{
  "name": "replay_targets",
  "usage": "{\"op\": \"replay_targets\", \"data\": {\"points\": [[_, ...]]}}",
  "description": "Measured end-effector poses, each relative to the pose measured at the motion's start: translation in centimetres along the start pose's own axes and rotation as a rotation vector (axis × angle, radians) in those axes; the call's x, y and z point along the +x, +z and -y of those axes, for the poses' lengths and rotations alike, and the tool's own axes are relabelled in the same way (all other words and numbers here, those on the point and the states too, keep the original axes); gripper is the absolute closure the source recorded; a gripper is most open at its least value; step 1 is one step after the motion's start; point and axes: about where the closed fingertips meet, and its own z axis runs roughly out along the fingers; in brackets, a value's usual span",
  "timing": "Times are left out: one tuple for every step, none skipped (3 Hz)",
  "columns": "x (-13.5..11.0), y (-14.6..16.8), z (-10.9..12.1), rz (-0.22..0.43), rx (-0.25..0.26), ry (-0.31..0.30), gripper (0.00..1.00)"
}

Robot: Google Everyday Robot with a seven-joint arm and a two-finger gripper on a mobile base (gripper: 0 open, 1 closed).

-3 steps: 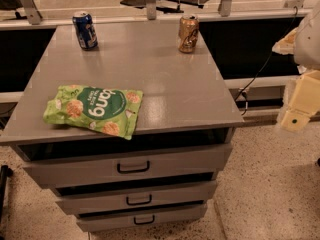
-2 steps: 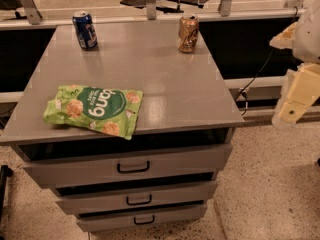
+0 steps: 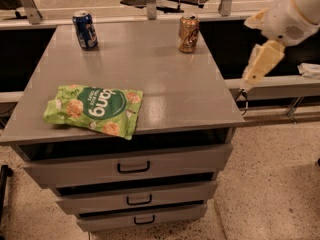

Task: Move orange can near pepsi can

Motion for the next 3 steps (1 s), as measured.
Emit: {"op": "replay_targets", "data": {"points": [[-1.6, 3.9, 5.4, 0.116, 0.033, 0.018, 0.00], [-4.8, 5.0, 10.0, 0.218, 0.088, 0.005, 0.00], [-5.4, 4.3, 11.1, 0.238, 0.115, 0.000, 0.00]]}}
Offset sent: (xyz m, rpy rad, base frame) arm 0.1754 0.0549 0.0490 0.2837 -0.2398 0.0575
